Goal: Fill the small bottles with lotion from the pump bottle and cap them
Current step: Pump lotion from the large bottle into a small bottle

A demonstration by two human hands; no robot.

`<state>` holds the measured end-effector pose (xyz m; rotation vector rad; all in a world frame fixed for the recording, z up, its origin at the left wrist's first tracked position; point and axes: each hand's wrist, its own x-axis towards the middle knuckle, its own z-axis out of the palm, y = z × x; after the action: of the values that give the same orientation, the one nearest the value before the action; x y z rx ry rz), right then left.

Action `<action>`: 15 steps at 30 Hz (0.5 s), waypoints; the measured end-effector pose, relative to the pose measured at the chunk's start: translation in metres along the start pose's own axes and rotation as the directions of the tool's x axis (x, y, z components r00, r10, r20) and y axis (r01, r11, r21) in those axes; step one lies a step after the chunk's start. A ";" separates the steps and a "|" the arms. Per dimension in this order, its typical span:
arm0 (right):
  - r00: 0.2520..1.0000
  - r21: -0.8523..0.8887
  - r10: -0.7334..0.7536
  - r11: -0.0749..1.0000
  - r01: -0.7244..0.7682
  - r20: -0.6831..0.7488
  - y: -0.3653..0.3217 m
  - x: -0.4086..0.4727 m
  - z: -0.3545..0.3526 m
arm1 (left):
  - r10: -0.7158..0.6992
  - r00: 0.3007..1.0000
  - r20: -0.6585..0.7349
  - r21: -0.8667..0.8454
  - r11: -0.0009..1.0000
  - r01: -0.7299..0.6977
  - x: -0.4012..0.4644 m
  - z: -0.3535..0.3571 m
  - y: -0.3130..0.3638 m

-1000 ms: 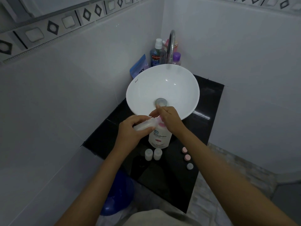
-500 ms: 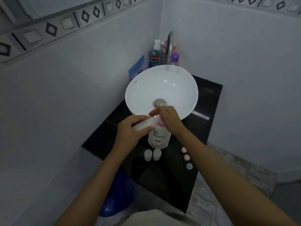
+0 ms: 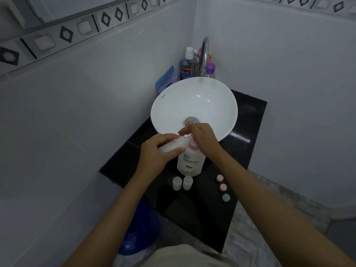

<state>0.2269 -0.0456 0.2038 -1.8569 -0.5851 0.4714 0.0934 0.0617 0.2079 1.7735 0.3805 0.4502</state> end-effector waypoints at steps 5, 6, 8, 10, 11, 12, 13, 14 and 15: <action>0.999 0.014 0.044 0.999 -0.044 -0.002 0.011 -0.003 0.005 | -0.062 0.998 0.011 -0.008 0.998 0.062 -0.004 0.003 -0.010; 0.998 0.021 0.055 0.998 -0.056 0.011 0.010 -0.004 0.005 | -0.065 0.998 0.015 -0.019 0.998 0.065 -0.005 0.003 -0.010; 0.997 0.028 0.063 0.998 -0.064 0.032 0.004 -0.004 0.002 | -0.058 0.998 0.017 -0.031 0.998 0.058 -0.005 0.003 -0.007; 0.999 0.026 0.042 0.999 -0.043 0.024 0.000 -0.003 -0.001 | -0.049 0.999 0.010 -0.032 0.998 0.049 -0.004 0.001 -0.006; 0.999 0.031 0.029 0.999 -0.030 0.017 -0.002 -0.004 -0.002 | -0.043 0.999 0.007 -0.030 0.999 0.044 -0.003 0.000 -0.005; 1.000 0.041 0.019 0.999 -0.019 0.009 -0.005 -0.004 -0.002 | -0.037 0.999 0.006 -0.025 0.999 0.037 -0.002 -0.001 -0.006; 1.000 0.052 0.013 0.999 -0.013 -0.001 -0.006 -0.005 -0.002 | -0.029 1.000 0.008 -0.019 0.999 0.029 -0.002 -0.003 -0.007; 1.000 0.067 0.011 0.998 -0.010 -0.011 -0.007 -0.006 -0.001 | -0.020 1.000 0.013 -0.014 1.000 0.020 -0.001 -0.004 -0.008; 1.000 0.082 0.010 0.997 -0.009 -0.020 -0.008 -0.006 -0.001 | -0.014 1.000 0.016 -0.013 1.000 0.014 -0.001 -0.005 -0.010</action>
<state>0.2212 -0.0475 0.2116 -1.7852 -0.5356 0.4751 0.0894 0.0676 0.1996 1.7596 0.3774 0.4279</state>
